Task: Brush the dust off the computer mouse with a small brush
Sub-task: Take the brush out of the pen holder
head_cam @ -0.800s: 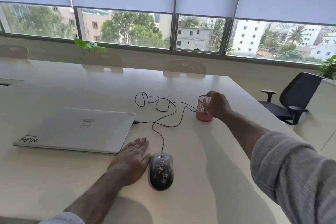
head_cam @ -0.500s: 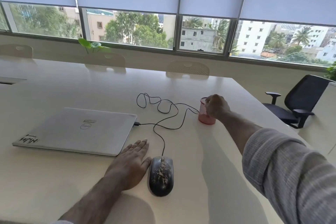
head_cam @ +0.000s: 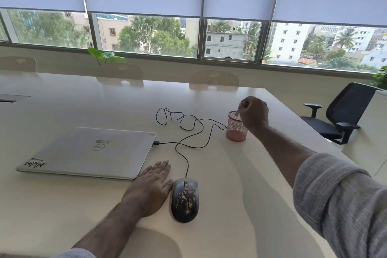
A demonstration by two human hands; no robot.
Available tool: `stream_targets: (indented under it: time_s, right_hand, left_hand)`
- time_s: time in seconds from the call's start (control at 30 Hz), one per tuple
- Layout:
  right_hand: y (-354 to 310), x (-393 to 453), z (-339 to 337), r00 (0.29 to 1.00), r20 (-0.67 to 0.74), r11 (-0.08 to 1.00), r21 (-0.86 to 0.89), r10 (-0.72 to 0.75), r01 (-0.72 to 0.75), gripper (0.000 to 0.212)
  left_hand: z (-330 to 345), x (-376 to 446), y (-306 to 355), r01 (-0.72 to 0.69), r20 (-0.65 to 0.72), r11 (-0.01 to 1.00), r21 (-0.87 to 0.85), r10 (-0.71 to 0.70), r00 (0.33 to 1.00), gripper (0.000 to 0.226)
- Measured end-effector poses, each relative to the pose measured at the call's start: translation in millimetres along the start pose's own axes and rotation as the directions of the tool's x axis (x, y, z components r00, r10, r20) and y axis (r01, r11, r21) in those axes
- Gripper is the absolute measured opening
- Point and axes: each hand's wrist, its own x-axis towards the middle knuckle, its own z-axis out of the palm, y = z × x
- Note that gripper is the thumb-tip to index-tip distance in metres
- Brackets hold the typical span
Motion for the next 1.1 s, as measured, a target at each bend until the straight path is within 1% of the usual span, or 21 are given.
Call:
stream_targets:
  time_s: [0.1, 0.17, 0.23, 0.27, 0.33, 0.4, 0.43, 0.5, 0.6, 0.63, 0.7, 0.77, 0.8, 0.9, 1.0, 1.03, 1.1]
  right_hand:
    - [-2.1, -9.6, -12.2, 0.998, -0.050, 1.000, 0.011, 0.029, -0.028, 0.008]
    - [-1.9, -20.1, -20.1, 0.993, -0.083, 0.996, 0.056, 0.080, -0.076, 0.005]
    - [-1.8, -34.3, -26.7, 0.976, -0.115, 0.972, 0.166, 0.188, -0.168, 0.010]
    - [-2.2, -42.3, -28.8, 0.957, -0.119, 0.941, 0.247, 0.266, -0.231, 0.012]
    - [-3.5, -60.7, -30.2, 0.901, -0.087, 0.827, 0.441, 0.426, -0.349, 0.016]
    - [-3.5, -81.5, -27.9, 0.846, 0.015, 0.652, 0.629, 0.534, -0.423, 0.020]
    - [-3.0, -92.3, -27.1, 0.829, 0.084, 0.563, 0.696, 0.553, -0.446, 0.020]
    - [-4.2, -116.3, -28.4, 0.811, 0.207, 0.419, 0.772, 0.546, -0.479, 0.018]
    - [-5.6, -150.2, -31.4, 0.779, 0.354, 0.229, 0.820, 0.518, -0.525, 0.016]
    - [-6.3, -160.2, -32.8, 0.766, 0.396, 0.175, 0.823, 0.507, -0.541, 0.017]
    - [-8.2, -178.6, -36.3, 0.746, 0.469, 0.112, 0.808, 0.473, -0.579, 0.015]
    - [-10.2, -194.0, -40.2, 0.733, 0.521, 0.103, 0.781, 0.437, -0.616, 0.018]
    - [-11.3, -200.8, -42.3, 0.731, 0.538, 0.119, 0.766, 0.420, -0.632, 0.019]
    - [-16.6, -218.8, -47.0, 0.739, 0.560, 0.224, 0.719, 0.374, -0.658, 0.017]
    - [-21.5, -231.0, -47.6, 0.751, 0.555, 0.322, 0.682, 0.358, -0.657, 0.016]
    - [-23.1, -234.1, -47.6, 0.753, 0.552, 0.346, 0.671, 0.358, -0.656, 0.015]
    - [-25.6, -239.4, -47.7, 0.753, 0.547, 0.386, 0.648, 0.365, -0.657, 0.015]
  left_hand:
    - [1.6, 0.5, -1.1, -0.002, -0.005, 1.000, -0.008, 0.002, 1.000, 0.065]
    - [2.0, 0.7, -1.4, 0.000, -0.007, 1.000, -0.017, 0.000, 1.000, 0.065]
    - [1.5, 1.0, -1.4, 0.002, -0.006, 1.000, -0.017, -0.002, 1.000, 0.065]
    - [1.0, 0.6, -1.0, 0.003, -0.004, 1.000, -0.019, -0.003, 1.000, 0.065]
    - [-0.3, -0.3, 0.4, 0.001, -0.003, 1.000, -0.016, -0.001, 1.000, 0.065]
    - [-1.3, -1.7, 2.0, -0.001, -0.004, 1.000, -0.007, 0.001, 1.000, 0.064]
    - [-1.5, -1.6, 2.6, -0.002, -0.003, 1.000, -0.003, 0.002, 1.000, 0.064]
    - [-2.1, -2.5, 3.2, -0.001, 0.005, 1.000, 0.008, 0.001, 1.000, 0.064]
    - [-2.6, -2.0, 3.2, 0.004, 0.003, 1.000, 0.005, -0.004, 1.000, 0.064]
    - [-3.0, -1.8, 3.4, 0.004, -0.002, 1.000, 0.001, -0.004, 1.000, 0.064]
    - [-4.4, -2.8, 4.2, 0.002, 0.001, 1.000, -0.004, -0.002, 1.000, 0.064]
    - [-5.3, -4.0, 5.0, -0.003, -0.001, 1.000, -0.007, 0.003, 1.000, 0.064]
    - [-6.0, -4.6, 5.9, -0.008, -0.006, 1.000, -0.011, 0.008, 1.000, 0.063]
    - [-8.7, -7.0, 8.4, -0.033, -0.055, 0.998, -0.060, 0.030, 0.998, 0.061]
    - [-11.3, -15.4, 11.3, -0.090, -0.203, 0.990, -0.107, 0.067, 0.977, 0.051]
    - [-12.1, -19.6, 12.4, -0.111, -0.273, 0.989, -0.103, 0.079, 0.959, 0.047]
    - [-13.0, -29.8, 14.6, -0.158, -0.426, 0.983, -0.095, 0.103, 0.899, 0.038]
